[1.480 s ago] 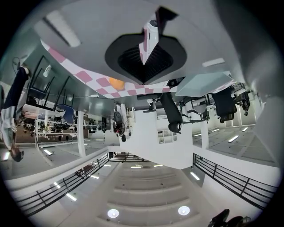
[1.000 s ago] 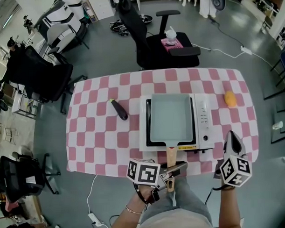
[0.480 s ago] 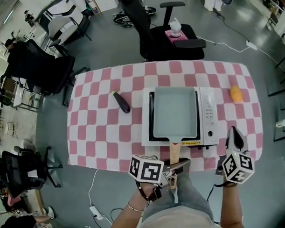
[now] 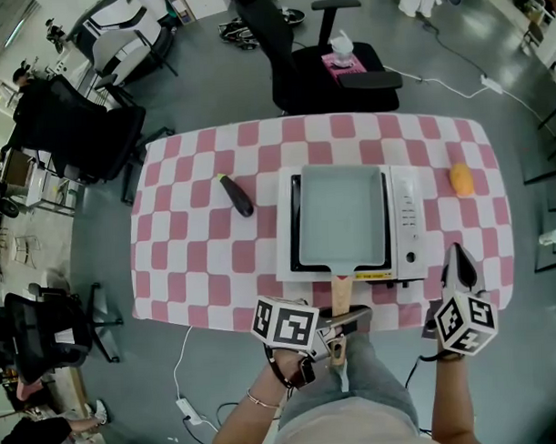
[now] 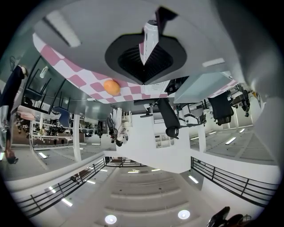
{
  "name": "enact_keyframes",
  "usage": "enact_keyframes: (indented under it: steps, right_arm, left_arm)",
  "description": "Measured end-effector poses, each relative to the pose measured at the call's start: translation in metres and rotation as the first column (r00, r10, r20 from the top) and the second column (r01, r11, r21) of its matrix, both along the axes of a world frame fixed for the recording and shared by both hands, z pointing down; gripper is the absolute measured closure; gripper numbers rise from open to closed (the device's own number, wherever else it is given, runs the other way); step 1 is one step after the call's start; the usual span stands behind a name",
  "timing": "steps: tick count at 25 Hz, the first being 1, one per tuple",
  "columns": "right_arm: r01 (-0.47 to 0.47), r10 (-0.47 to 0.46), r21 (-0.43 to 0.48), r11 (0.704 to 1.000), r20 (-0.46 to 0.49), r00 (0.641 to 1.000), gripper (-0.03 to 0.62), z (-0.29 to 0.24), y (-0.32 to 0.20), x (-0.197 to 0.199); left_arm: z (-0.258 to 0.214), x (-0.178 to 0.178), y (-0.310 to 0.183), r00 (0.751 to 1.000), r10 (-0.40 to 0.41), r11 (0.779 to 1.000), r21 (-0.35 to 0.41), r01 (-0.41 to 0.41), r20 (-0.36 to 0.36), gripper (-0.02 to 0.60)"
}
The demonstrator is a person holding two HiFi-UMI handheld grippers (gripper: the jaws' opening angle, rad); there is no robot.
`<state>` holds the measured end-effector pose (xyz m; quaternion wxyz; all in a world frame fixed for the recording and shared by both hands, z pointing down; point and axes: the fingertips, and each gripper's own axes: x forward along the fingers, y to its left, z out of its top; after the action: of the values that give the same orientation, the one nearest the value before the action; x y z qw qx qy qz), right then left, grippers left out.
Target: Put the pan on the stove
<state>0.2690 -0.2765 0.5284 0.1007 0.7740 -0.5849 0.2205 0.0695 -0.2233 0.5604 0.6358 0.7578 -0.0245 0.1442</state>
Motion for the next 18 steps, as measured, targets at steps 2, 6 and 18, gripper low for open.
enact_keyframes:
  steps: [2,6,18]
  right_arm:
    - [0.003,-0.003,0.0,1.0,0.001,1.0,0.585,-0.001,-0.001,-0.001]
    - [0.011,-0.011,0.003,1.0,0.001,1.0,0.585,-0.002,-0.003,-0.004]
    - [0.029,-0.029,0.025,0.999,-0.016,0.999,0.586,-0.017,-0.006,-0.009]
  left_arm:
    - [0.0,0.0,0.0,1.0,0.006,1.0,-0.015,-0.006,0.002,0.535]
    - [-0.001,0.0,-0.001,1.0,0.001,0.999,-0.04,-0.002,-0.002,0.534]
    - [0.002,-0.006,-0.005,0.999,-0.049,0.995,-0.085,0.05,0.004,0.404]
